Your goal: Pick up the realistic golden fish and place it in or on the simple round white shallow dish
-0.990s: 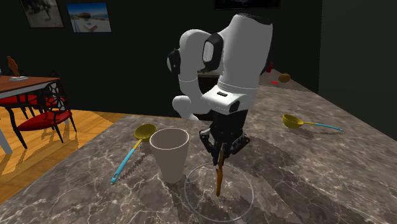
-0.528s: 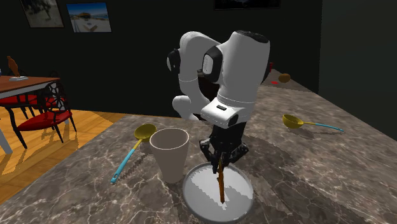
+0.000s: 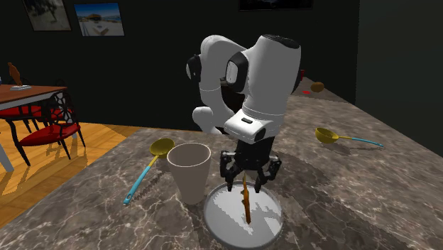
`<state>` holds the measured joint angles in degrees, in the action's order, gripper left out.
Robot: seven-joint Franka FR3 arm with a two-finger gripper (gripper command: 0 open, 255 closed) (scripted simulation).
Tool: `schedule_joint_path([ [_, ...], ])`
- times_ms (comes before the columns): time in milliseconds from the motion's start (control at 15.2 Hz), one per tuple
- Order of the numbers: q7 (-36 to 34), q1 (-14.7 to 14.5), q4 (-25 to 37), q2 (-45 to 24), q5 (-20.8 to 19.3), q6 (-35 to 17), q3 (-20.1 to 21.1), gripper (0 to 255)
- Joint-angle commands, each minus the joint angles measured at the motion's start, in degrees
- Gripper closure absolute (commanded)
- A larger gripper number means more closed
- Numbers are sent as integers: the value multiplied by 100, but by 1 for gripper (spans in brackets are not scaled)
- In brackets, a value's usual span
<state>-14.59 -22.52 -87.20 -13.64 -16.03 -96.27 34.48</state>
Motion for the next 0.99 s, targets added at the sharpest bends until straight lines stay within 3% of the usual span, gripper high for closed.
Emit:
schedule_joint_path([
  [0,0,0,0,0,0,0,0,0],
  [198,0,0,0,0,0,0,0,0],
  [462,0,-198,943,-175,-90,803,46,0],
  [924,0,-199,943,-175,-90,803,45,0],
])
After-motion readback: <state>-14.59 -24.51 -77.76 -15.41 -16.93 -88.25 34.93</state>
